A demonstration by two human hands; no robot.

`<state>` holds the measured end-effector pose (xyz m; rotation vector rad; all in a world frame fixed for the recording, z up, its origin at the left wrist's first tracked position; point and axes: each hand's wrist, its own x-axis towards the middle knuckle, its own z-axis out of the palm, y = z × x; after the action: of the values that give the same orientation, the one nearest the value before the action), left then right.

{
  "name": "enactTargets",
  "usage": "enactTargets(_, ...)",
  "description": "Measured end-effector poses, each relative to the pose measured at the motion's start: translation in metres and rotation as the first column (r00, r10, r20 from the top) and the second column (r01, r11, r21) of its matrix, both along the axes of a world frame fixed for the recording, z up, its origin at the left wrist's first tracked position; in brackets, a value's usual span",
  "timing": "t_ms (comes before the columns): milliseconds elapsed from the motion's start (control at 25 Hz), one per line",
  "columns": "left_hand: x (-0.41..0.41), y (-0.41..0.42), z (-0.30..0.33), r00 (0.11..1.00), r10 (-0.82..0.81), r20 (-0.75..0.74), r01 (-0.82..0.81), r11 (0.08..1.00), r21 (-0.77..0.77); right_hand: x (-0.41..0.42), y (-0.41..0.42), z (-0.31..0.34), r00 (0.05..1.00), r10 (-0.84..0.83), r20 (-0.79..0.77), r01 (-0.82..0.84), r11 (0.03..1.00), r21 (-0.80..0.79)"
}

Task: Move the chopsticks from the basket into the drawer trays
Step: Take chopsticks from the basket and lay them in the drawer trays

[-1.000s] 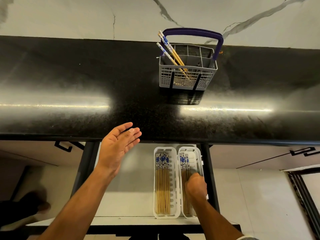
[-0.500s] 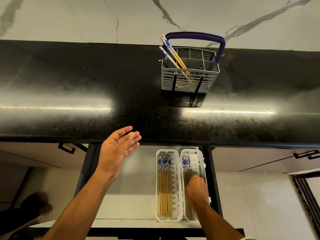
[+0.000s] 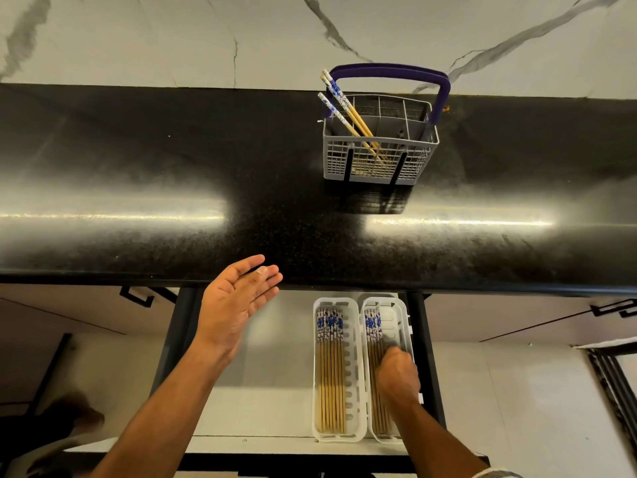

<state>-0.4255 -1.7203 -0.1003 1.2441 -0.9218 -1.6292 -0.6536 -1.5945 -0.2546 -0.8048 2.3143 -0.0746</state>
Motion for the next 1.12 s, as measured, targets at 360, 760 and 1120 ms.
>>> enactTargets(360,-0.004,-0.001,0.003,1.0,-0.004,-0.005,0.004,1.0,-0.011,0.0,0.005,0.001,0.997,0.074,-0.027,-0.074,0.997,0.005)
enactTargets(760,-0.016,0.0,0.008,0.998,-0.023,-0.053,0.021,1.0,-0.022,-0.023,0.002,0.045,0.995,0.061,-0.08,-0.078,0.97,-0.232)
enactTargets(1120,-0.067,-0.04,0.068,0.995,-0.085,-0.047,0.078,0.989,-0.122,-0.055,-0.057,0.189,0.992,-0.026,-0.127,-0.072,0.704,-0.706)
